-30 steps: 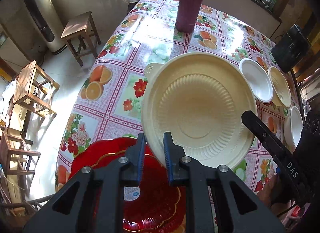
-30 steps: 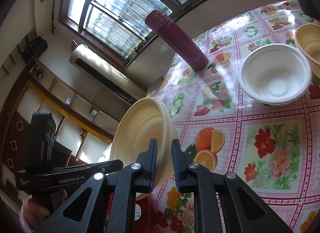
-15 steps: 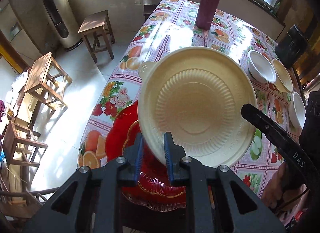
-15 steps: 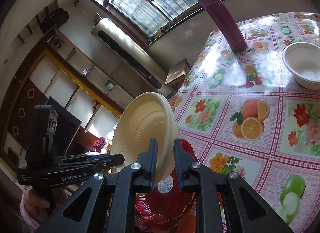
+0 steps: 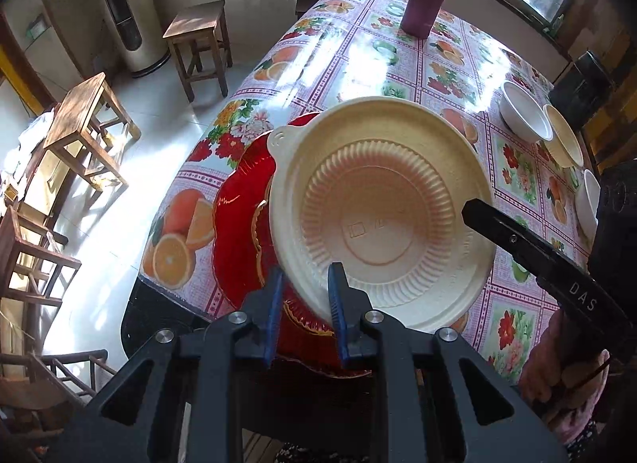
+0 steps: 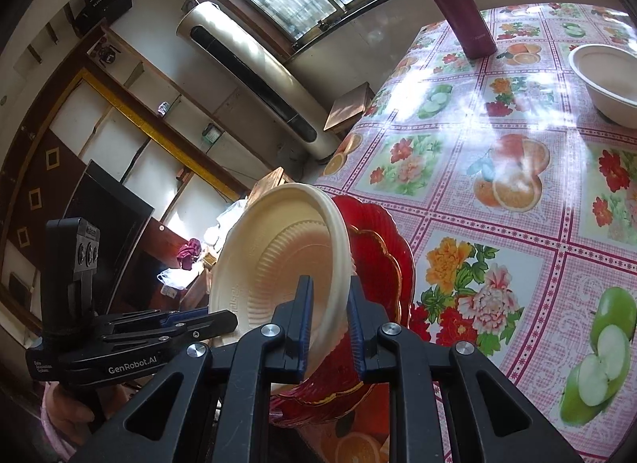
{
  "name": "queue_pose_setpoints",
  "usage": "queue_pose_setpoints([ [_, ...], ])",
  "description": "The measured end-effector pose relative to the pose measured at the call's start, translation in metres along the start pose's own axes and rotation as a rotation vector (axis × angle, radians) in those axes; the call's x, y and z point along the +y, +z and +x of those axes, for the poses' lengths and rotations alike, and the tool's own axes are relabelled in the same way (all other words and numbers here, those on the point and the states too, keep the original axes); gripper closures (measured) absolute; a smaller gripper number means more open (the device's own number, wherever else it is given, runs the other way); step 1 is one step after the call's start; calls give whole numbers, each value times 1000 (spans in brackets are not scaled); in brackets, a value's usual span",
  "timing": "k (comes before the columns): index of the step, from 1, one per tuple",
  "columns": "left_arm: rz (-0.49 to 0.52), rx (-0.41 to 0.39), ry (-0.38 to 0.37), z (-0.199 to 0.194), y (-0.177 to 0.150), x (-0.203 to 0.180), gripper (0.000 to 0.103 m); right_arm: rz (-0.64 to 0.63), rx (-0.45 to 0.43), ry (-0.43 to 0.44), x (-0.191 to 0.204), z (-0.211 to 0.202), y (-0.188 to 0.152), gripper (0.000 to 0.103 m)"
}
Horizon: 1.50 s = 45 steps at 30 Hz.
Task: Organize plates and bowls
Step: 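Lift the cream bowl with both tools and carry it over the red plates, then lower the cream bowl onto the red plates and open both tools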
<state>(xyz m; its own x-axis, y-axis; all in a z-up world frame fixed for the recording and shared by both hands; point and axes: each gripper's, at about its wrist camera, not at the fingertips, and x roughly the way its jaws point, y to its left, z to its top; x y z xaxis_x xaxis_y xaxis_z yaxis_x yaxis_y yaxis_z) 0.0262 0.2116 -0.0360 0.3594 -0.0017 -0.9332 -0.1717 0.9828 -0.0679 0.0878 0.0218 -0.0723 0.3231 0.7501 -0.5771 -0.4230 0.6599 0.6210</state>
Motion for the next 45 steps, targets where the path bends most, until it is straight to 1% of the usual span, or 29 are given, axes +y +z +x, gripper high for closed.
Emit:
queue_pose_setpoints([
  [5, 0, 0, 5, 4, -7, -1, 83, -23, 8, -18, 1, 3, -7, 84],
  [9, -5, 7, 14, 13, -10, 0, 83, -48, 16, -48, 1, 8, -11, 84],
  [16, 10, -4, 35, 20, -11, -4, 83, -82, 16, -99, 1, 14, -15, 85],
  [19, 6, -8, 39, 22, -13, -3, 83, -131, 2, -132, 8, 15, -19, 85],
  [23, 17, -24, 75, 23, -15, -4, 81, -184, -6, -170, 18, 17, -23, 84],
  [24, 19, -27, 77, 23, -16, -4, 80, -200, -11, -184, 20, 17, -24, 84],
  [25, 20, -32, 82, 22, -17, -4, 79, -215, -17, -199, 22, 16, -24, 81],
  [26, 22, -42, 96, 21, -18, -5, 75, -225, -24, -210, 23, 15, -25, 77],
  [27, 24, -59, 113, 19, -19, -5, 72, -233, -34, -215, 24, 14, -25, 68],
  [28, 28, -83, 132, 16, -19, -6, 61, -244, -49, -218, 26, 11, -25, 61],
  [29, 34, -113, 155, 11, -21, -8, 49, -260, -67, -226, 29, 7, -25, 58],
  [30, 43, -152, 181, 5, -22, -8, 44, -278, -86, -232, 31, 3, -25, 49],
  [31, 52, -198, 210, -2, -23, -9, 37, -293, -109, -235, 33, -2, -24, 39],
  [32, 61, -247, 242, -9, -24, -12, 33, -303, -138, -235, 34, -7, -24, 36],
  [33, 70, -297, 273, -17, -25, -15, 30, -309, -166, -233, 35, -13, -23, 30],
  [34, 77, -347, 301, -25, -26, -18, 24, -312, -189, -230, 35, -19, -22, 27],
  [35, 83, -398, 331, -33, -28, -22, 19, -313, -209, -228, 34, -24, -20, 25],
  [38, 107, -531, 403, -55, -30, -34, 19, -299, -266, -228, 27, -40, -15, 20],
  [40, 125, -600, 424, -67, -31, -45, 17, -274, -299, -227, 20, -51, -9, 19],
  [42, 144, -641, 415, -76, -31, -56, 16, -250, -331, -235, 12, -62, -3, 19],
  [45, 175, -674, 396, -83, -27, -75, 16, -224, -380, -260, 2, -79, 5, 18],
])
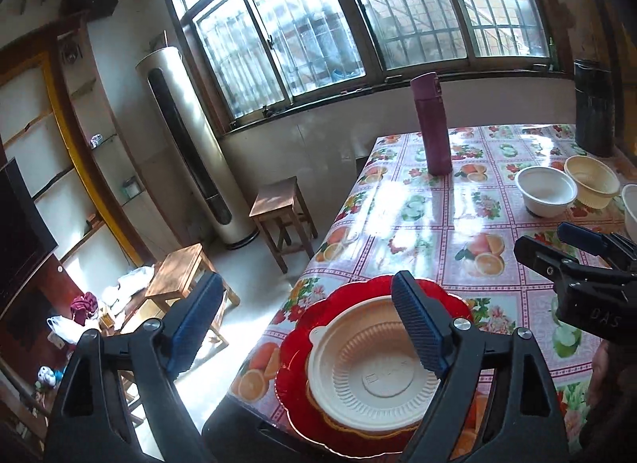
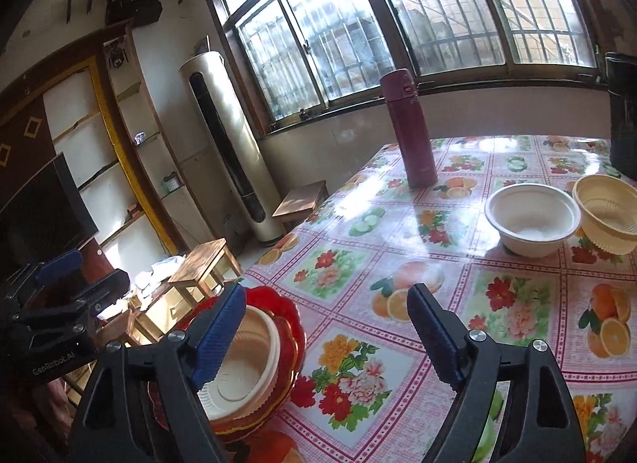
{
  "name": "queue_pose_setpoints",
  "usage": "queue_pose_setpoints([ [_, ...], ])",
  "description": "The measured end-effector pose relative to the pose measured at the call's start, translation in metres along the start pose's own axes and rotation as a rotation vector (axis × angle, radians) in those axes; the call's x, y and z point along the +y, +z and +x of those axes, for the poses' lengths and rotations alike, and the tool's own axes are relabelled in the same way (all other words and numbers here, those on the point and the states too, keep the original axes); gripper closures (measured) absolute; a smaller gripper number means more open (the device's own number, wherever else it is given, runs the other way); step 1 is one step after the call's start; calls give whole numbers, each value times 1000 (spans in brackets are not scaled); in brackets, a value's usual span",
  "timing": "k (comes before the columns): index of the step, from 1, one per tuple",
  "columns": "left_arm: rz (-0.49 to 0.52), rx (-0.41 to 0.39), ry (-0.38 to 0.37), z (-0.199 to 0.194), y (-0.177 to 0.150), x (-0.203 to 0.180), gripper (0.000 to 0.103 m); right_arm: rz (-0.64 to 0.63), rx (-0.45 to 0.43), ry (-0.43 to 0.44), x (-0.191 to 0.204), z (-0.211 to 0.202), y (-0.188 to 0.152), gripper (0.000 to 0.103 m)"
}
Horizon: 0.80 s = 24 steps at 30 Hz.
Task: Organize plates and bowls
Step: 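Lower the cream bowl onto the red plates and open both tools, then move both tools back toward the large white bowl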
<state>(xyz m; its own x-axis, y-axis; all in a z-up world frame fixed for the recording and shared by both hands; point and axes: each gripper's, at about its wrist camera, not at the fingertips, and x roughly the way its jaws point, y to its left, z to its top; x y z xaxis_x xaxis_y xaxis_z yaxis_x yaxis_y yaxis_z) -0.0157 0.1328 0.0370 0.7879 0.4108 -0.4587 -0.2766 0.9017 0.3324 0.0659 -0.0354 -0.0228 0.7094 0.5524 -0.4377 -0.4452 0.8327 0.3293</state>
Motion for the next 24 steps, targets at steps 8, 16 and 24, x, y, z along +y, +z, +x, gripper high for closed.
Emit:
queue_pose_setpoints([
  [8, 28, -59, -67, -14, 28, -45, 16, 85, -94, -66, -46, -31, 24, 17],
  [16, 31, -48, -180, -9, 54, -89, 16, 162, -186, -149, -100, -70, 42, 16],
  [24, 20, -25, -278, -3, 81, -141, 16, 295, -309, -262, -174, -127, 59, 16],
])
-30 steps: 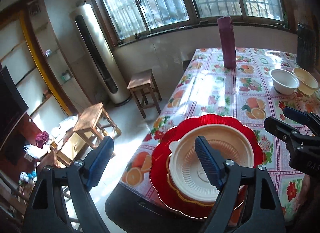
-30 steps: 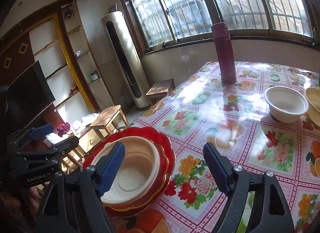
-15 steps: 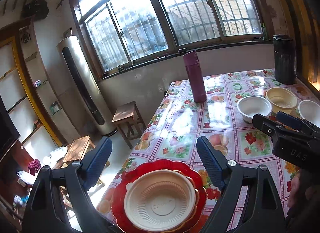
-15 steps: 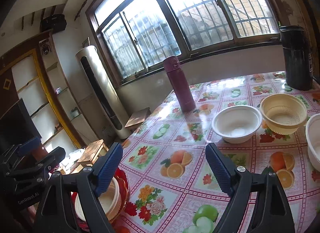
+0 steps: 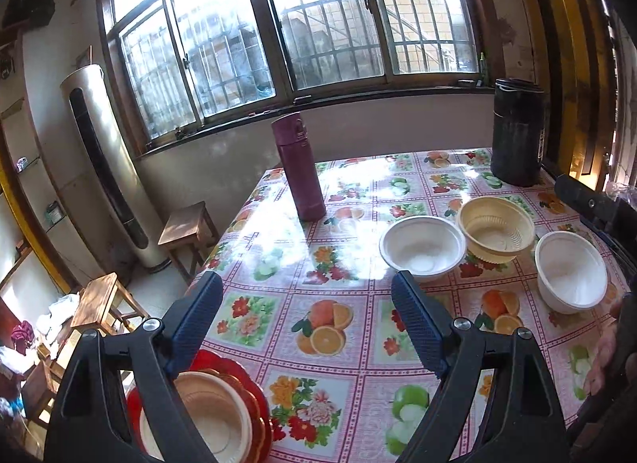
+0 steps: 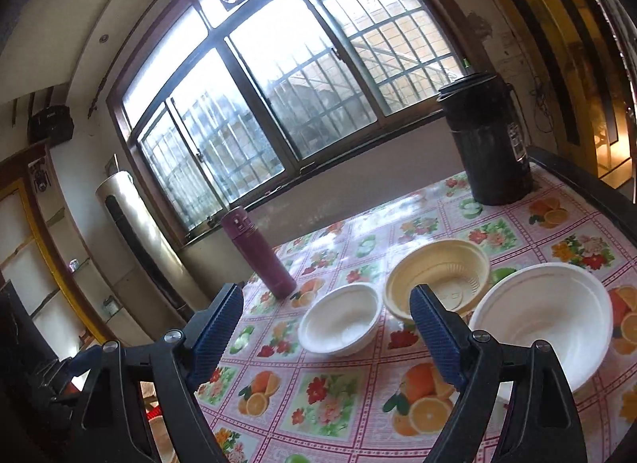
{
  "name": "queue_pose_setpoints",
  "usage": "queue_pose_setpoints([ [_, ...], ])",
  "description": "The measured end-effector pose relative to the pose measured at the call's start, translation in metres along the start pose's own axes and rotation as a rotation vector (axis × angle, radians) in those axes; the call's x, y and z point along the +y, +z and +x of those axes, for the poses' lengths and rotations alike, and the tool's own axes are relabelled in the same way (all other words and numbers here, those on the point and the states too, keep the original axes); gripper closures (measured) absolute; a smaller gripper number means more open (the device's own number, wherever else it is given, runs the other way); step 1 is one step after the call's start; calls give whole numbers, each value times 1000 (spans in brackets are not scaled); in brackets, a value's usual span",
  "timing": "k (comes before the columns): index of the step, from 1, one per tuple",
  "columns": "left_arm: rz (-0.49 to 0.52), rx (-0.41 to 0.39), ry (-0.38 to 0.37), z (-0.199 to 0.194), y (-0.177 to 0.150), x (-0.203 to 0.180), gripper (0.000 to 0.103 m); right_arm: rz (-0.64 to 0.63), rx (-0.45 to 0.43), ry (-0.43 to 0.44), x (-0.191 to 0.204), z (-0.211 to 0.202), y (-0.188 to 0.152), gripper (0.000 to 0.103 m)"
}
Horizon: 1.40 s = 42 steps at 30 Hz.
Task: Organize plates and bowls
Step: 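Move both tools back toward the large white bowl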
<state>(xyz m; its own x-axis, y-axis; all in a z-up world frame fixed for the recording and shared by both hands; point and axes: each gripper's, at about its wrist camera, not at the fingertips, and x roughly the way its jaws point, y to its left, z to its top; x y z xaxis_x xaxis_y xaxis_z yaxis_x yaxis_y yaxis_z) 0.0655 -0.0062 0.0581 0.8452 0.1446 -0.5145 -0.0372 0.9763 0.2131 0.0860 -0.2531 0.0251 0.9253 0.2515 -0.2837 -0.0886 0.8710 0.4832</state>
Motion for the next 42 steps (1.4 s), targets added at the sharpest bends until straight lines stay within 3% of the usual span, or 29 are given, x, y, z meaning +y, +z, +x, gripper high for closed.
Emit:
queue_pose_setpoints([
  [8, -28, 51, -84, 22, 9, -53, 16, 183, -147, -121, -89, -40, 42, 10],
  [15, 79, 129, -156, 37, -2, -112, 16, 239, -198, -198, -136, -66, 61, 8],
  [19, 84, 196, -203, 48, -3, -129, 16, 234, -155, -228, -145, -65, 64, 8],
  [25, 37, 266, -266, 57, -9, -164, 16, 263, -15, -292, -164, -49, 60, 8],
  [30, 111, 273, -296, 53, -19, -204, 16, 313, 70, -336, -185, -38, 53, 8],
  [34, 84, 288, -306, 63, -17, -201, 16, 314, 111, -342, -188, -31, 48, 8],
  [42, 10, 307, -247, 86, -2, -171, 16, 322, 189, -287, -197, -28, 48, 8],
])
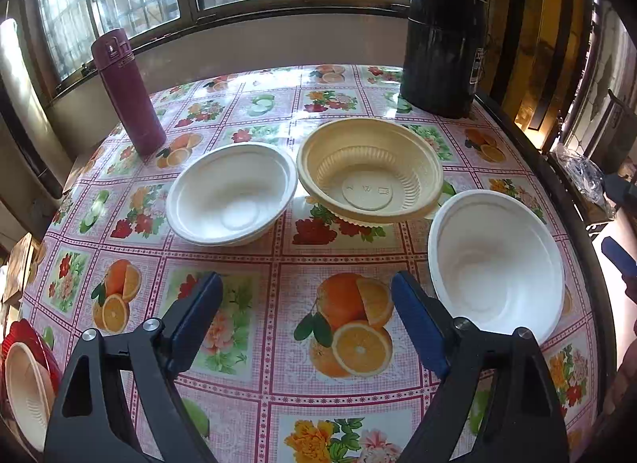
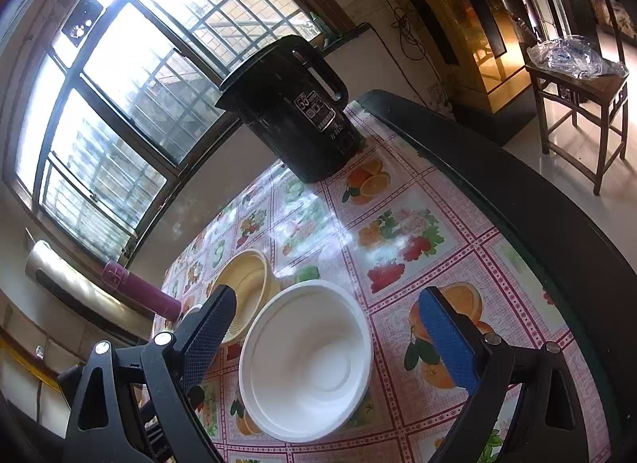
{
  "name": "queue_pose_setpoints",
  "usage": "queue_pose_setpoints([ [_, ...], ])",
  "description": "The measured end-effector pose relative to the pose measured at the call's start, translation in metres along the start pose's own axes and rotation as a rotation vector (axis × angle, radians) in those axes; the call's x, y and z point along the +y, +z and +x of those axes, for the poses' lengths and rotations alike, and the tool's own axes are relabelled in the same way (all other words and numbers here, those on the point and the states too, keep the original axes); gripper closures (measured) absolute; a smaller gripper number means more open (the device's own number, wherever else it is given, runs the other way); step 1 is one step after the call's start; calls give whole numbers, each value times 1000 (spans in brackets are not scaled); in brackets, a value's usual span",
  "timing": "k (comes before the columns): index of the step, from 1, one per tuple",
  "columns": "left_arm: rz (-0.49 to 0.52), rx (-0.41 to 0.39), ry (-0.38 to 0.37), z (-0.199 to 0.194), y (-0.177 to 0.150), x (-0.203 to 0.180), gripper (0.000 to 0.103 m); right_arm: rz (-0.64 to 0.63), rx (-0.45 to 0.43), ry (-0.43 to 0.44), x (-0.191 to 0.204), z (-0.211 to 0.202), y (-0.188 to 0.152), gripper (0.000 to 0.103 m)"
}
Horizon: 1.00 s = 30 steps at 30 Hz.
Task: Organize plates and bowls
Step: 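Move both tools back toward the large white bowl, then position both tools' fingers around the large white bowl's rim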
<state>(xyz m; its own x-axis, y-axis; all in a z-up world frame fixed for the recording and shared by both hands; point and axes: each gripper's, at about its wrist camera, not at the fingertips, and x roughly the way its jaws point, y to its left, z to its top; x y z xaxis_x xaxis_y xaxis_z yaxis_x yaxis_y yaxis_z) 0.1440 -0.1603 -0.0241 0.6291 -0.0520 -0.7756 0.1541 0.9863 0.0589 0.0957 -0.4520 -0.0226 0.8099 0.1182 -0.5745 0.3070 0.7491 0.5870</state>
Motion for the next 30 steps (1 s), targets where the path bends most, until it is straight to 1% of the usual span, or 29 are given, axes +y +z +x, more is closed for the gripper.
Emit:
queue_pose_setpoints([
  [2, 11, 13, 6, 1, 4, 0, 16, 1, 27, 4, -3, 2, 0, 8],
  [6, 5, 69, -21, 9, 8, -4, 16, 0, 100, -1, -9, 9, -2, 8],
  [8, 4, 85, -30, 11, 10, -8, 16, 21, 131, -8, -16, 13, -3, 9],
  [9, 2, 86, -34, 11, 11, -10, 16, 35, 141, -6, -21, 16, -4, 11],
  [12, 3, 99, -40, 13, 14, -18, 16, 69, 159, -3, -31, 23, -6, 21],
  [15, -1, 110, -41, 16, 14, -26, 16, 90, 189, 1, -36, 33, -9, 24],
  [17, 12, 110, -43, 16, 12, -32, 16, 105, 208, 8, -38, 37, -11, 24],
  [22, 42, 87, -48, 16, 9, -44, 16, 109, 198, 18, -35, 35, -13, 22],
  [26, 67, 53, -43, 16, 7, -50, 16, 106, 188, 21, -30, 32, -13, 22],
  [30, 87, 57, -52, 20, 5, -55, 16, 97, 194, 19, -26, 33, -15, 22],
])
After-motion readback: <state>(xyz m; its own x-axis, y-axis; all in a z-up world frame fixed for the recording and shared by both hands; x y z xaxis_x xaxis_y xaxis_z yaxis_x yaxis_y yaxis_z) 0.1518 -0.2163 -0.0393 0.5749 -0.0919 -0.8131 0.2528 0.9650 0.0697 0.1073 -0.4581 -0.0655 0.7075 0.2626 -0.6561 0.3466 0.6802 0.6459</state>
